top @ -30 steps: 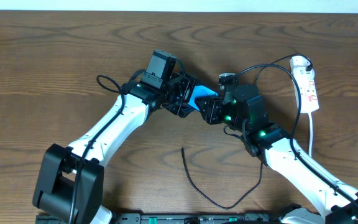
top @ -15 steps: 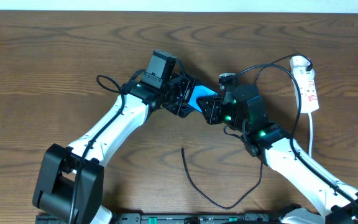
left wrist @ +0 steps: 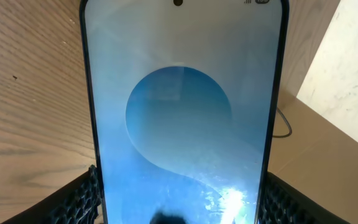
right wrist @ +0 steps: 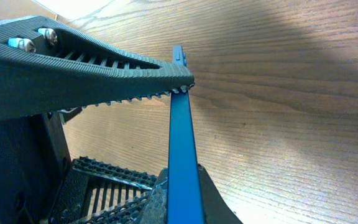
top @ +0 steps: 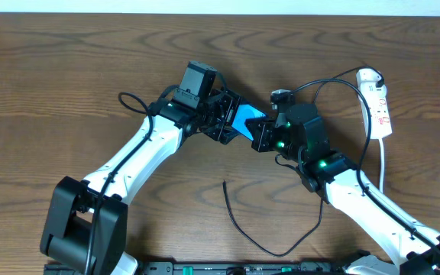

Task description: Plug charger to phone and switch on socket

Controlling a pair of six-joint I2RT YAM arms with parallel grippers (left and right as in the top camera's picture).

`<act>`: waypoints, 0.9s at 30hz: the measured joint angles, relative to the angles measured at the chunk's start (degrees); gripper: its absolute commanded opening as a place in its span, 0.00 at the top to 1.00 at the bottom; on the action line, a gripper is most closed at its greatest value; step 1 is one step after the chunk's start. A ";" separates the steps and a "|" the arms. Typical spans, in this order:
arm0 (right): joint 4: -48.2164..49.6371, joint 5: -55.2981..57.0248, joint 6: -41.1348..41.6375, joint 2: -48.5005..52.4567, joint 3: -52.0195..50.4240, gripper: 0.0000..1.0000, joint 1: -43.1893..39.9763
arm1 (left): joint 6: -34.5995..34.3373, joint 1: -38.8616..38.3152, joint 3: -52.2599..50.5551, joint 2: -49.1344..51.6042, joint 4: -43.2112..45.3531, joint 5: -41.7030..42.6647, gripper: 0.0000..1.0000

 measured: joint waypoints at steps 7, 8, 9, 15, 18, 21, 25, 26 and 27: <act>-0.07 0.02 -0.44 0.00 0.00 0.99 0.00 | 0.02 0.00 0.00 0.00 -0.02 -0.04 0.45; -0.11 0.04 -0.48 0.00 0.00 0.99 0.00 | 0.02 0.00 0.00 0.00 -0.02 -0.04 0.32; -0.17 0.13 -0.63 0.00 0.00 0.99 0.02 | 0.04 0.00 0.00 0.00 -0.02 -0.04 0.21; -2.34 1.88 -0.85 0.17 0.00 0.99 0.07 | 1.90 0.00 0.00 -0.11 0.28 0.02 0.08; -2.49 3.10 -0.85 0.42 0.00 0.99 0.02 | 3.13 0.00 0.00 -0.11 0.31 0.04 0.08; -2.56 3.48 -0.85 0.44 0.00 0.99 -0.48 | 4.44 0.07 0.00 -0.11 0.31 0.13 0.07; -2.60 3.34 -0.81 0.44 0.00 0.99 -2.84 | 6.29 0.72 0.00 -0.11 0.35 1.46 0.07; -2.58 3.19 -0.57 0.44 0.00 0.99 -3.80 | 6.56 1.01 0.00 -0.11 0.35 1.95 0.07; -2.58 3.10 -0.13 0.44 0.00 0.99 -4.81 | 6.80 1.44 0.00 -0.11 0.37 2.62 0.07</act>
